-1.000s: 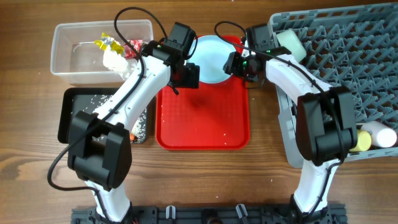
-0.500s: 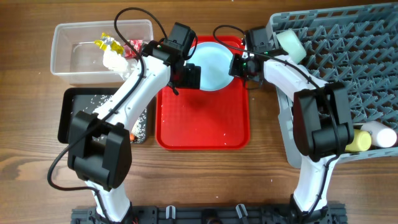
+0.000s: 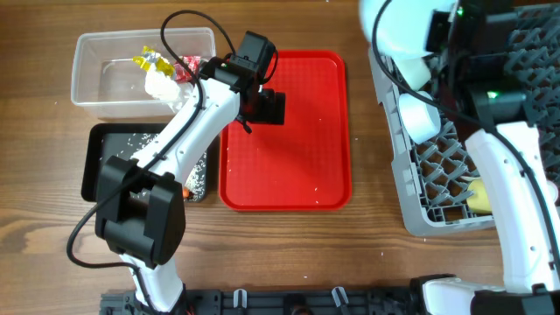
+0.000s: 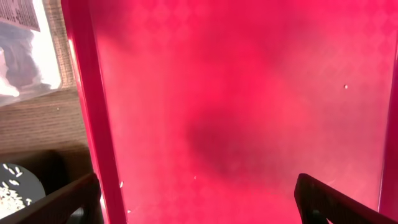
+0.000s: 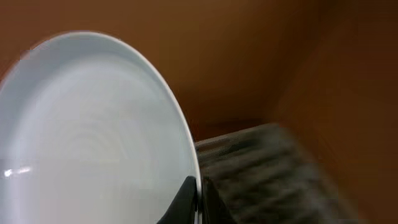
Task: Sort waste into correct bins and load items into the dishwasher rack
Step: 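Carry the plate with the right gripper and stand it in the rack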
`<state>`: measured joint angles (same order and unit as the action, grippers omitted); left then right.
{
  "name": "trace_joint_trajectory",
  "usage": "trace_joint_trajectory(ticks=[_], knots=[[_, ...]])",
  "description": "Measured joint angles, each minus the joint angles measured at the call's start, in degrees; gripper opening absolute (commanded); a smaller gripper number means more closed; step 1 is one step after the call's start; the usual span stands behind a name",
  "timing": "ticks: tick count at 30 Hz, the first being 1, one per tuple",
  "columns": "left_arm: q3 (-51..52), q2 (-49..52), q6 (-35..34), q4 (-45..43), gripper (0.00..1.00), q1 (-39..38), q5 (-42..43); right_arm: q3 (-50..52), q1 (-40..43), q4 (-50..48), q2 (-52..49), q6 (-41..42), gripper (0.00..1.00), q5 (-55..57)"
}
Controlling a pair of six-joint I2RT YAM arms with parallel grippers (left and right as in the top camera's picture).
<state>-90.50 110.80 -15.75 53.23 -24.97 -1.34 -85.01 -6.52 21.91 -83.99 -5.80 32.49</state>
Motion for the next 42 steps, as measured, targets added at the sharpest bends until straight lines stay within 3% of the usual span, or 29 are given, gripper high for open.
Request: trace_joint_trajectory(ticks=[4, 7, 10, 14, 21, 22, 23, 24, 29, 32, 36, 40, 41, 42], knots=[[0.00, 0.00, 0.00, -0.35, 1.00, 0.00, 0.02, 0.00, 3.19, -0.81, -0.22, -20.96, 0.04, 10.73], [0.00, 0.00, 0.00, -0.33, 1.00, 0.00, 0.02, 0.11, 4.59, 1.31, -0.44, -36.15, 0.04, 12.66], [0.00, 0.00, 0.00, -0.35, 1.00, 0.00, 0.02, 0.11, 6.97, 1.44, -1.16, -46.07, 0.04, 11.67], [0.00, 0.00, 0.00, -0.35, 1.00, 0.00, 0.02, 0.13, 11.30, 3.34, -5.99, -51.15, 0.05, 7.63], [0.00, 0.00, 0.00, -0.35, 1.00, 0.00, 0.02, 0.13, 11.56, 4.50, -13.44, -51.56, 0.04, 1.79], [0.00, 0.00, 0.00, -0.35, 1.00, 0.00, 0.02, 0.13, 11.56, 4.63, -14.43, -51.52, 0.12, 1.51], [0.00, 0.00, 0.00, -0.35, 1.00, 0.00, 0.02, 0.13, 11.56, 4.68, -15.37, -51.06, 0.52, 1.09], [0.00, 0.00, 0.00, -0.35, 1.00, 0.00, 0.02, 0.13, 11.56, 4.70, -15.91, -50.88, 1.00, 0.48], [0.00, 0.00, 0.00, -0.35, 1.00, 0.00, 0.02, 0.15, 11.56, 5.07, -16.46, -47.93, 1.00, -4.48], [0.00, 0.00, 0.00, -0.35, 1.00, 0.00, 0.02, 0.15, 11.56, 4.72, -16.46, -42.10, 1.00, -5.51], [0.00, 0.00, 0.00, -0.33, 1.00, 0.00, 0.02, 0.22, 11.56, 4.66, -12.92, -27.76, 1.00, -9.49], [0.00, 0.00, 0.00, -0.35, 1.00, 0.00, 0.02, 0.28, 11.56, 0.72, 0.00, -14.08, 1.00, -27.52], [0.00, 0.00, 0.00, -0.35, 1.00, 0.00, 0.02, 0.28, 11.56, -1.16, 2.99, -8.90, 1.00, -32.87], [0.00, 0.00, 0.00, -0.35, 1.00, 0.00, 0.02, 0.15, 11.56, -6.88, 6.86, 4.02, 1.00, -42.49]])
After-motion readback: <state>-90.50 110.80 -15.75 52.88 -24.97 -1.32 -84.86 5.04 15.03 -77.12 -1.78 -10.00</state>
